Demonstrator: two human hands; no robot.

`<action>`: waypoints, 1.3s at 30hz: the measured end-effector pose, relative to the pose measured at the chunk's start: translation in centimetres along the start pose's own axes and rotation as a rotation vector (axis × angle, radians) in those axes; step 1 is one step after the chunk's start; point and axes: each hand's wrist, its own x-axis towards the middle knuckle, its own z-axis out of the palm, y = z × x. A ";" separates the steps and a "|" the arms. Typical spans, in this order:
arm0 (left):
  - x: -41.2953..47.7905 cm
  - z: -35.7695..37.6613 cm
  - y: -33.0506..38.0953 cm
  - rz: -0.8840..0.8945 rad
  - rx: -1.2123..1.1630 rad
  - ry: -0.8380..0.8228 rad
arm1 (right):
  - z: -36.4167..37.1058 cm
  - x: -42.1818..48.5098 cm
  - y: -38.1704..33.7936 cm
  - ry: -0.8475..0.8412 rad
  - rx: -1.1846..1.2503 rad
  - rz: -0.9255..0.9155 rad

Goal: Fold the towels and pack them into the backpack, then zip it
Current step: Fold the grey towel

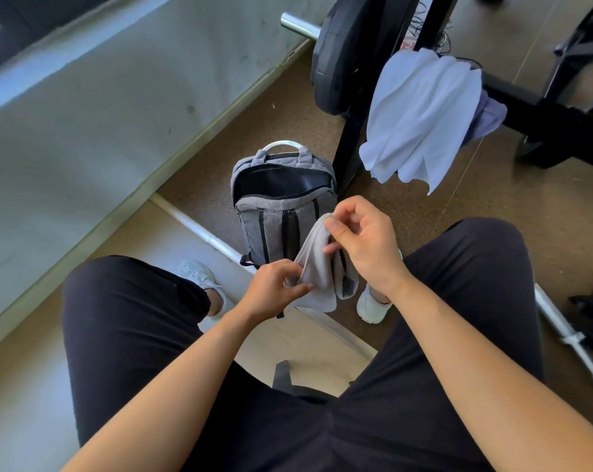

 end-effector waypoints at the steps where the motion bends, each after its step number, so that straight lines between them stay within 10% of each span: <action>1: 0.0 0.1 -0.2 -0.027 0.038 -0.016 | -0.2 0.1 0.0 0.040 0.025 0.006; 13: -1.1 -1.4 -2.8 -0.314 0.209 -0.031 | -4.5 2.8 3.9 0.488 0.153 0.247; 19: -1.8 -5.9 -1.7 -0.298 -0.143 0.454 | -5.9 3.0 5.0 0.387 -0.089 0.380; 26: -2.9 -9.8 -0.1 -0.152 0.003 0.789 | -5.0 2.6 3.9 0.417 -0.347 0.136; 31: -2.7 -11.4 -3.2 -0.277 0.337 0.176 | -5.7 2.2 5.7 -0.108 -0.515 0.488; 39: -0.9 -13.5 -3.9 -0.264 0.001 0.507 | -5.2 3.5 5.1 -0.070 -0.364 0.412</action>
